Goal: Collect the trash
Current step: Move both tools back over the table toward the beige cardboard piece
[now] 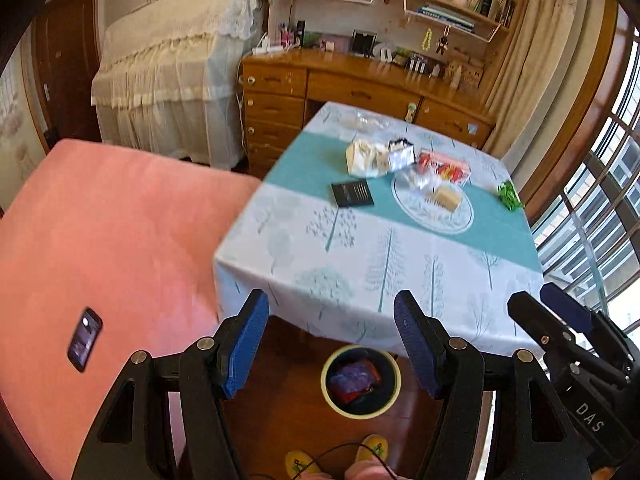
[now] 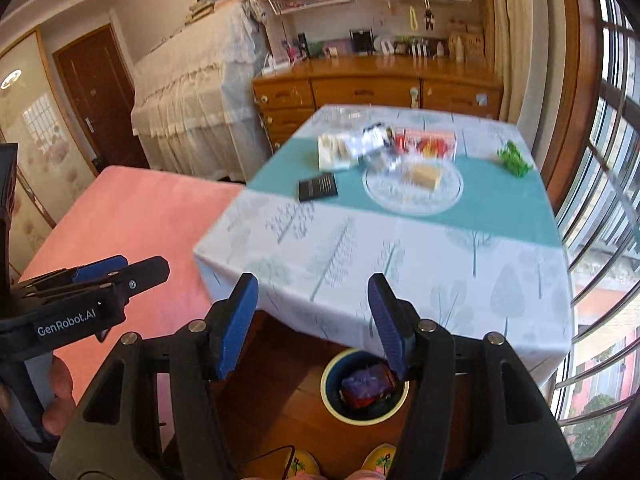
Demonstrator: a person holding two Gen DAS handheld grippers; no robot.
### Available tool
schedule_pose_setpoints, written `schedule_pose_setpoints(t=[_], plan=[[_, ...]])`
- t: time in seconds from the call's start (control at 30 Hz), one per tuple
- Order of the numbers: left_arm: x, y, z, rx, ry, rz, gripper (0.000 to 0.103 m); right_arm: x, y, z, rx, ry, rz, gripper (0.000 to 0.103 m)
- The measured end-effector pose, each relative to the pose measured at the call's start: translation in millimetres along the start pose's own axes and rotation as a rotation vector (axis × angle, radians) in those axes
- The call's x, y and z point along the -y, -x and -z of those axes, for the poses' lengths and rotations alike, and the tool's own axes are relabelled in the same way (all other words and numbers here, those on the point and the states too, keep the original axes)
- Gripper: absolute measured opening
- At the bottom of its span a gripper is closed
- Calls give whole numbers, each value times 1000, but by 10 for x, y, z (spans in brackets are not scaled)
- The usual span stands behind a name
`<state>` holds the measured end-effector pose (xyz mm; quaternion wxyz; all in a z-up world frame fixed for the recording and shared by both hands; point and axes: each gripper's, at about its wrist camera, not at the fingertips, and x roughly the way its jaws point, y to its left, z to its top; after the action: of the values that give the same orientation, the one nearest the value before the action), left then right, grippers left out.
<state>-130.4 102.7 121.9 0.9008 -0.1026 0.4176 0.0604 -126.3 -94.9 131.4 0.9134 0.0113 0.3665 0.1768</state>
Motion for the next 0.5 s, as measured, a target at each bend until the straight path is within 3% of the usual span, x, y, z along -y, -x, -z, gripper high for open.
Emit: schedule_pose_setpoints(t=[0.27,0.5], plan=[[-240,350,-383,38,27,-34,66,-296,193,-455,33,13,-20,55],[-419,39,-562,-13,123,-44,66,-314,-130,-642,4,79,-40,55]])
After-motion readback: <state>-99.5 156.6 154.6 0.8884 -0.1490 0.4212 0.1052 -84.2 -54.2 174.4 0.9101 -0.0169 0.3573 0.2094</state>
